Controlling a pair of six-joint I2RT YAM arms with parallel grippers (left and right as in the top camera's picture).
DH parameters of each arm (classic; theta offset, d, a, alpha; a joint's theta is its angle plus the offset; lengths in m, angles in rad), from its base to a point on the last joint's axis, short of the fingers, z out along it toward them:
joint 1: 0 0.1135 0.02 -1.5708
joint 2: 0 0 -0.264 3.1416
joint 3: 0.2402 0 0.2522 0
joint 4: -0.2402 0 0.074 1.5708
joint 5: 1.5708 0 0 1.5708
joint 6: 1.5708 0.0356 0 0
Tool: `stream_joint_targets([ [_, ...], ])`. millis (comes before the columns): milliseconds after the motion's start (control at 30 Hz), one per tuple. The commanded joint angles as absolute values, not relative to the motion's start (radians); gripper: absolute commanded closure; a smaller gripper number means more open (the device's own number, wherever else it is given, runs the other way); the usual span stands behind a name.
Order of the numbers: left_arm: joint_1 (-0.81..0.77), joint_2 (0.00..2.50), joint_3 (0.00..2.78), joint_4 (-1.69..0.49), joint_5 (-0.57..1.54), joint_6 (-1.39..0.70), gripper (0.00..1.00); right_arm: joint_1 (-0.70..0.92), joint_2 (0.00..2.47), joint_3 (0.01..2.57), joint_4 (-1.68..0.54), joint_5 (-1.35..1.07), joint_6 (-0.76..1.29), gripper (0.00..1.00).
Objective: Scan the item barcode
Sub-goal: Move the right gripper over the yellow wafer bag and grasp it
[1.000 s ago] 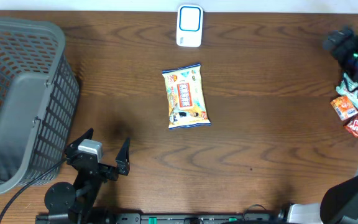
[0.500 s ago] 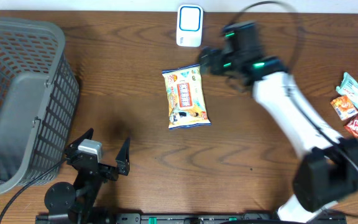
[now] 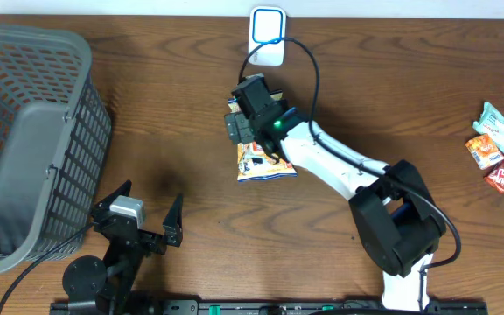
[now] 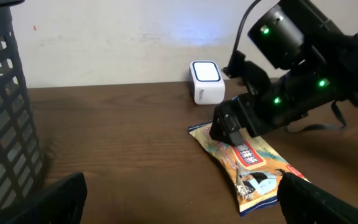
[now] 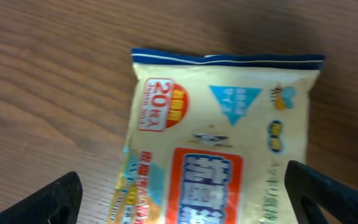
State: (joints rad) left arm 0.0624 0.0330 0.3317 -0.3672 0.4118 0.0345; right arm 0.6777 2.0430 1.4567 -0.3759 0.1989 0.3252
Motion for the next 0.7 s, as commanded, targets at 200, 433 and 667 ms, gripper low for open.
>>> stream_joint_targets([
  [200,0.059,0.031,0.337,-0.366,0.406,0.048,0.02,0.73,2.189,1.458,-0.394,0.238,0.319,0.15],
  [433,0.059,0.031,0.337,-0.366,0.406,0.048,0.02,0.735,2.189,1.459,-0.547,0.253,0.389,0.83],
  [667,0.059,0.031,0.337,-0.366,0.406,0.048,0.02,0.66,2.128,1.549,-0.744,-0.035,0.35,0.99],
])
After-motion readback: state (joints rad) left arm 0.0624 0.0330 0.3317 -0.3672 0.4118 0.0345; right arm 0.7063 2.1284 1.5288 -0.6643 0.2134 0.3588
